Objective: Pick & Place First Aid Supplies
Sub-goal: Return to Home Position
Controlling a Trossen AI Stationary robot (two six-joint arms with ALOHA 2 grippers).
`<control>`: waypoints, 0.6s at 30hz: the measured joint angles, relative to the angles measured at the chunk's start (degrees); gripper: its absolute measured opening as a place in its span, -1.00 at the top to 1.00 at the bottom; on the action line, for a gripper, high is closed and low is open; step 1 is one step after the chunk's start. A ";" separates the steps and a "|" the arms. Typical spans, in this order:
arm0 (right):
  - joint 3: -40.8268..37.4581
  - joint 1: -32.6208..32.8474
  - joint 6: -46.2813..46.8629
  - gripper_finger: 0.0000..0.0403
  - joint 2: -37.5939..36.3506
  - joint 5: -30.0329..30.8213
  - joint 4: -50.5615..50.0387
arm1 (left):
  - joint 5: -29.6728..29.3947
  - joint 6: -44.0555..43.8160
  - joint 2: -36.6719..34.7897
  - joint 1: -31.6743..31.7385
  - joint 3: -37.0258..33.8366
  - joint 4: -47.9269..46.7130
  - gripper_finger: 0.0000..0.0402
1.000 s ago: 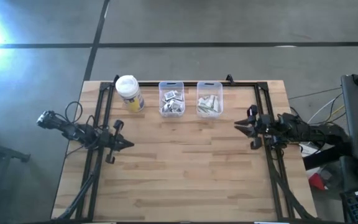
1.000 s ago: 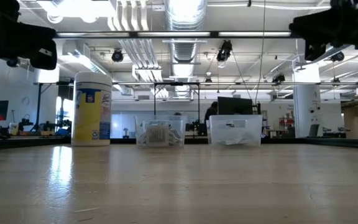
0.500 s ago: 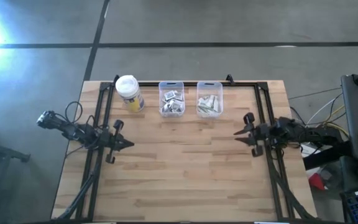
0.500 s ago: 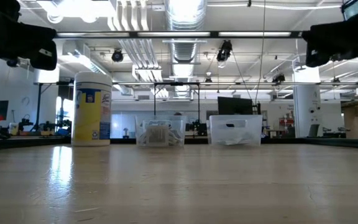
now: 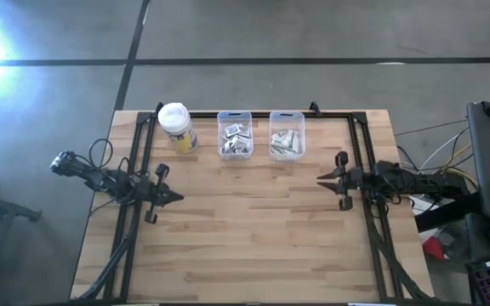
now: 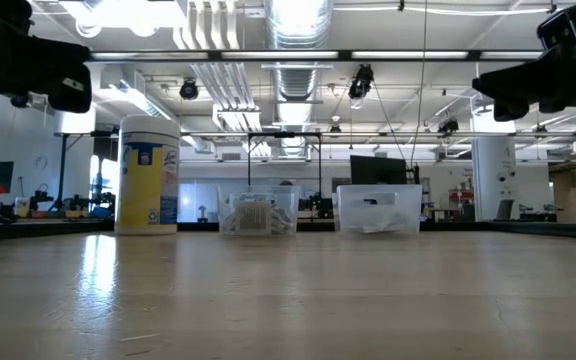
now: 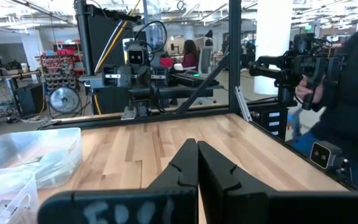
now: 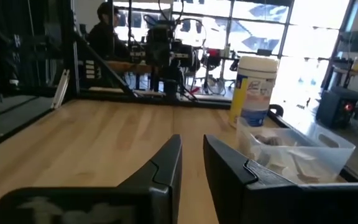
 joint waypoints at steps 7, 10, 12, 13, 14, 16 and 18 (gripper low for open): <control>0.00 0.00 3.67 0.63 0.12 -0.02 -0.06 | 0.04 0.00 0.00 0.00 0.00 0.00 1.00; 0.00 0.00 3.50 0.61 0.11 -0.02 -0.06 | 0.04 0.02 0.00 0.00 0.00 0.00 1.00; 0.00 0.00 3.02 0.59 0.13 -0.02 -0.06 | 0.04 0.00 0.00 0.00 0.00 0.00 1.00; 0.00 0.00 2.98 0.59 0.13 -0.02 -0.06 | 0.04 0.00 0.00 0.00 0.00 0.00 1.00; 0.00 0.00 3.01 0.58 0.12 -0.02 -0.06 | 0.04 0.00 0.00 0.00 0.00 0.00 1.00; 0.00 0.00 3.60 0.57 0.12 -0.02 -0.06 | 0.04 0.00 0.00 0.00 -0.02 0.00 1.00; 0.00 0.00 3.89 0.56 0.13 -0.02 -0.06 | 0.04 0.01 0.00 0.00 -0.02 0.00 1.00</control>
